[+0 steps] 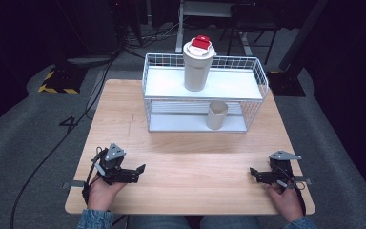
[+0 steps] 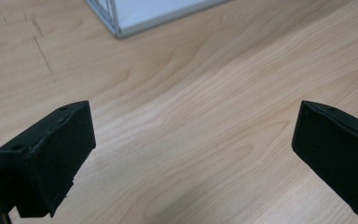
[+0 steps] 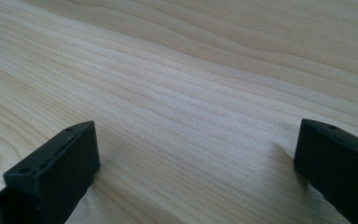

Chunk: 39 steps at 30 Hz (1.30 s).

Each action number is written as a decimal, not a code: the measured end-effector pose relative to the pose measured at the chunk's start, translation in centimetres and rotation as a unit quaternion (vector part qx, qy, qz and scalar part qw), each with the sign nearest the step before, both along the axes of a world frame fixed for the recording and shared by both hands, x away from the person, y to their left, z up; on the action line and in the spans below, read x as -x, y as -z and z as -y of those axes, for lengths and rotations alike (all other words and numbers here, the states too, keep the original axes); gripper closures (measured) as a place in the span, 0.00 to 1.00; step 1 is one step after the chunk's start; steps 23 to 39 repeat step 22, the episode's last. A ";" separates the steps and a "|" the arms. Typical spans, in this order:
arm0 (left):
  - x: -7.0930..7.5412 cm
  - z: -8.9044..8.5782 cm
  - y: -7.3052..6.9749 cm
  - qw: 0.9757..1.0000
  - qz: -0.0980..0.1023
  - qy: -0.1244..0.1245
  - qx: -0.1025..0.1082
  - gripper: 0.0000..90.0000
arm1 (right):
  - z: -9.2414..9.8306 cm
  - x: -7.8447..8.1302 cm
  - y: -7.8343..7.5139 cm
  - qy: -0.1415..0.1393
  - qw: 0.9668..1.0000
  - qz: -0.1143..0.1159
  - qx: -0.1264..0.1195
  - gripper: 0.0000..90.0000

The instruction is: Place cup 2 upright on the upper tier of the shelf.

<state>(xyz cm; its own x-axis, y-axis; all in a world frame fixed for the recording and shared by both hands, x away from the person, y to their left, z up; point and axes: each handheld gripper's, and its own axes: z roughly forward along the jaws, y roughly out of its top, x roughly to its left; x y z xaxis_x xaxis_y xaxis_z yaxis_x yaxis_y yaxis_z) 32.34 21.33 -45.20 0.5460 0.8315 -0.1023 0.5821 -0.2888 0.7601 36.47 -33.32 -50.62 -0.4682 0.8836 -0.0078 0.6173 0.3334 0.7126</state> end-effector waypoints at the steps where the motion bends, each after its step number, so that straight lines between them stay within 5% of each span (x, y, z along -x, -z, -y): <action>1: 0.0 0.0 0.0 1.000 0.000 0.000 0.000 0.00 | 0.0 0.0 0.0 0.000 1.000 0.000 0.000 0.00; 14: 0.4 -0.8 4.1 0.999 0.005 -0.014 -0.037 0.01 | 0.0 0.0 0.0 0.000 1.000 0.000 0.000 0.00; 19: 0.1 -1.2 5.0 0.998 -0.011 -0.027 -0.056 0.01 | 0.0 0.0 0.0 0.000 1.000 0.000 0.000 0.00; 22: -0.1 -1.2 5.3 0.997 -0.021 -0.028 -0.071 0.01 | 0.0 0.0 0.0 0.000 1.000 0.000 0.000 0.00; 39: -0.1 -1.2 5.3 0.997 -0.021 -0.028 -0.071 0.01 | 0.0 0.0 0.0 0.000 1.000 0.000 0.000 0.00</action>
